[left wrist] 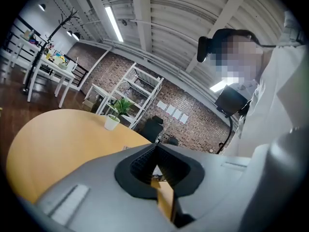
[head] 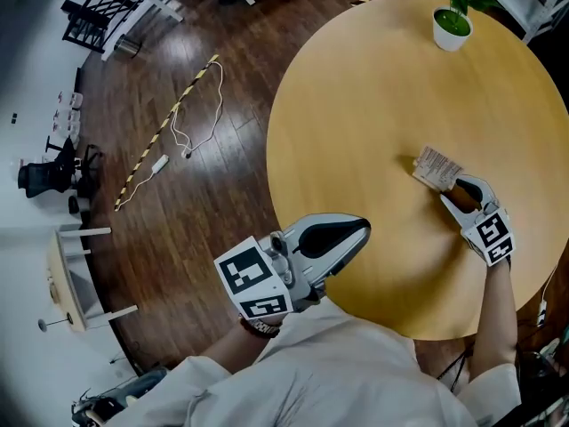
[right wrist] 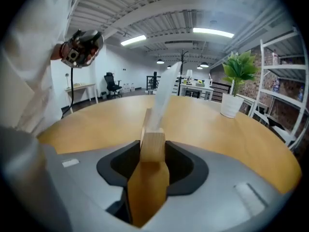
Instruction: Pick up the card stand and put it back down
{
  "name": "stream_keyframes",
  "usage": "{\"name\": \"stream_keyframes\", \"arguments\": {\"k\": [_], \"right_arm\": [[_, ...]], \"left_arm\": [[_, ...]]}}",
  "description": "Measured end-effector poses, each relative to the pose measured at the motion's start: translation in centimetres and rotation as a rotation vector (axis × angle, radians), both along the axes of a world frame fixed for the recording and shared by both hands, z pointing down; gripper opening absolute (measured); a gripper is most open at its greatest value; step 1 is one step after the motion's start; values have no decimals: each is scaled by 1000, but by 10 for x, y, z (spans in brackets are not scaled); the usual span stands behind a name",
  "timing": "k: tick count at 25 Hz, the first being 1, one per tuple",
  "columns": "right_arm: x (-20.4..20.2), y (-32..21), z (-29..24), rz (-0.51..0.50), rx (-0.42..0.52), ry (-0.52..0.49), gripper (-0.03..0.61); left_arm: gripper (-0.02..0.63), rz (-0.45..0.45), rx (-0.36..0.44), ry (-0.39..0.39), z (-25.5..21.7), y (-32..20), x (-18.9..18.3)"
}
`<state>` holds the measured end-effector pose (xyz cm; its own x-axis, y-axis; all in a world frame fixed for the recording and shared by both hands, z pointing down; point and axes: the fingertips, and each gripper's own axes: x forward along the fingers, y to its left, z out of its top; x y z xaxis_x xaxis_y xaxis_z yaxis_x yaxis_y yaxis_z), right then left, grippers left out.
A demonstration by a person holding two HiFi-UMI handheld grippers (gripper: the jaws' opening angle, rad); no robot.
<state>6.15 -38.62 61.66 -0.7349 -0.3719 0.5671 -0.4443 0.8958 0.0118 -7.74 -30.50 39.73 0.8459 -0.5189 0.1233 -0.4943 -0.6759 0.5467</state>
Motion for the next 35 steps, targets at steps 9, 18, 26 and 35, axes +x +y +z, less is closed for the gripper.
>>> {"name": "stream_keyframes", "arguments": {"k": [9, 18, 26, 35], "right_arm": [[0, 2, 11, 35, -34, -5, 172], [-14, -11, 13, -1, -13, -29, 192], [-33, -22, 5, -31, -14, -10, 139], [-14, -28, -20, 120, -91, -207, 130]], "left_arm": [[-14, 21, -44, 11, 15, -1, 3], [-14, 46, -75, -3, 32, -10, 6], [-14, 68, -98, 1, 38, -16, 16], [-14, 62, -95, -5, 42, -14, 12]]}}
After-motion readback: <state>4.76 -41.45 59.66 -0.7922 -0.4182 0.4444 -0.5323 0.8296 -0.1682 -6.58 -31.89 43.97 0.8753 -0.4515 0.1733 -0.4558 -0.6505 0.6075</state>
